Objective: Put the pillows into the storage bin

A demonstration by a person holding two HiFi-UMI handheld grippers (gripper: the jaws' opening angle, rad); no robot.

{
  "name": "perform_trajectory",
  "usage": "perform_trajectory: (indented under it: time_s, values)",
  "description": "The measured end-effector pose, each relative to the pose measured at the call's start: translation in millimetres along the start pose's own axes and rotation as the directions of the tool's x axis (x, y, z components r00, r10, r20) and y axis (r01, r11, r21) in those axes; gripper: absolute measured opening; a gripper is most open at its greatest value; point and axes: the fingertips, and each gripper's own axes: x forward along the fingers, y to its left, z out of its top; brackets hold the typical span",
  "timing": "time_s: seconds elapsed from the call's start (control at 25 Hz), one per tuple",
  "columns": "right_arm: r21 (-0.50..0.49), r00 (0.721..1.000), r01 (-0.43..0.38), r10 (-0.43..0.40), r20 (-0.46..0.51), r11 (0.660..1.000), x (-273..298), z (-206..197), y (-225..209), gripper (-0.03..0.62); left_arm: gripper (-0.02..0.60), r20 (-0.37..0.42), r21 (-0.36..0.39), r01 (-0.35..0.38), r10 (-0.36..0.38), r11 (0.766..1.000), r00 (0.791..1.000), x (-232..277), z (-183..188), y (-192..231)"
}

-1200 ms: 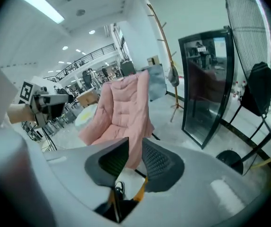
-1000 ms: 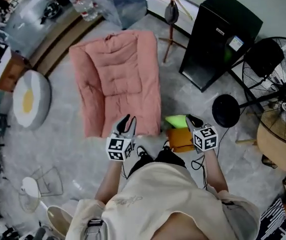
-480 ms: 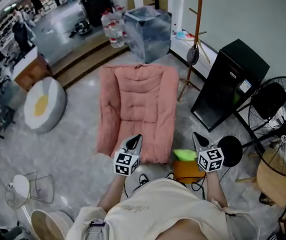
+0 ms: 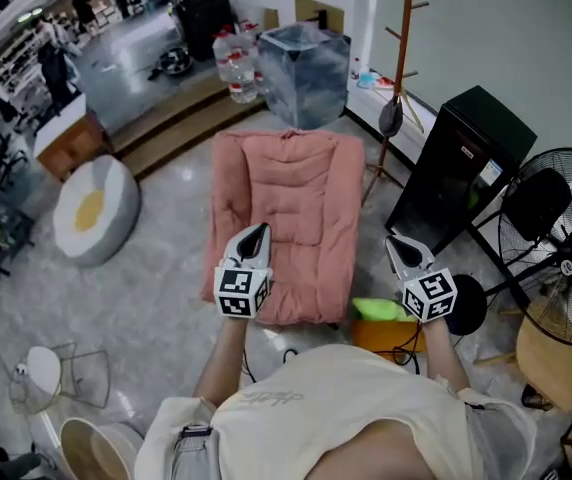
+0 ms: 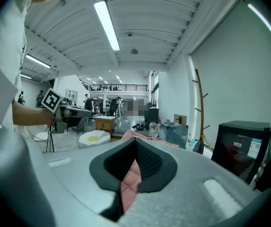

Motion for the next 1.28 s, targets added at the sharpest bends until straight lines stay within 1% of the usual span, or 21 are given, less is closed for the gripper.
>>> perform_trajectory:
  time_s: [0.16, 0.28, 0.36, 0.48, 0.6, 0.68, 0.84, 0.92, 1.04, 1.28]
  values:
    - [-0.004, 0.999, -0.015, 0.015, 0.051, 1.0, 0.9, 31.6, 10.0, 0.002, 0.014, 0.037, 0.043, 0.01, -0.012, 0.999, 0.999, -2.9, 26.0, 3.5]
    - [-0.048, 0.996, -0.025, 0.028, 0.082, 0.999, -1.3, 54.8, 23.5, 0.002, 0.014, 0.054, 0.079, 0.031, -0.035, 0.996, 0.998, -5.5, 38.2, 4.1]
    - [-0.063, 0.995, -0.006, 0.012, 0.095, 0.998, -4.5, 65.2, 26.5, 0.002, 0.014, 0.048, 0.093, 0.049, -0.054, 0.994, 0.997, -6.6, 37.3, 1.8]
    - [-0.067, 0.993, 0.047, -0.039, 0.11, 0.997, -9.5, 71.0, 25.5, 0.002, 0.014, 0.042, 0.088, 0.06, -0.064, 0.994, 0.997, -6.3, 33.9, -0.3]
    - [-0.027, 0.986, 0.105, -0.101, 0.13, 0.994, -9.7, 70.2, 21.2, 0.002, 0.014, 0.051, 0.088, 0.065, -0.07, 0.994, 0.996, -3.0, 36.4, -0.1]
    - [-0.003, 0.984, 0.133, -0.132, 0.124, 0.991, -9.9, 64.1, 20.7, 0.002, 0.014, 0.052, 0.081, 0.066, -0.07, 0.994, 0.996, -0.7, 37.1, 0.2]
    - [-0.006, 0.988, 0.132, -0.131, 0.083, 0.991, -20.1, 45.4, 31.6, 0.002, 0.014, 0.036, 0.063, 0.102, -0.104, 0.993, 0.994, -3.8, 26.0, -8.0]
    - [0.006, 0.987, 0.143, -0.143, 0.08, 0.99, -29.3, 38.1, 33.8, 0.002, 0.015, 0.024, 0.06, 0.122, -0.124, 0.991, 0.992, -3.9, 18.4, -12.8]
    - [0.039, 0.985, 0.152, -0.154, 0.081, 0.988, -33.4, 32.3, 33.2, 0.002, 0.015, 0.018, 0.062, 0.122, -0.123, 0.991, 0.992, -2.7, 16.3, -12.2]
    - [0.051, 0.987, 0.154, -0.156, 0.048, 0.987, -34.6, 18.7, 36.6, 0.0, 0.015, 0.0, 0.062, 0.116, -0.116, 0.991, 0.993, -4.3, 5.0, -19.1]
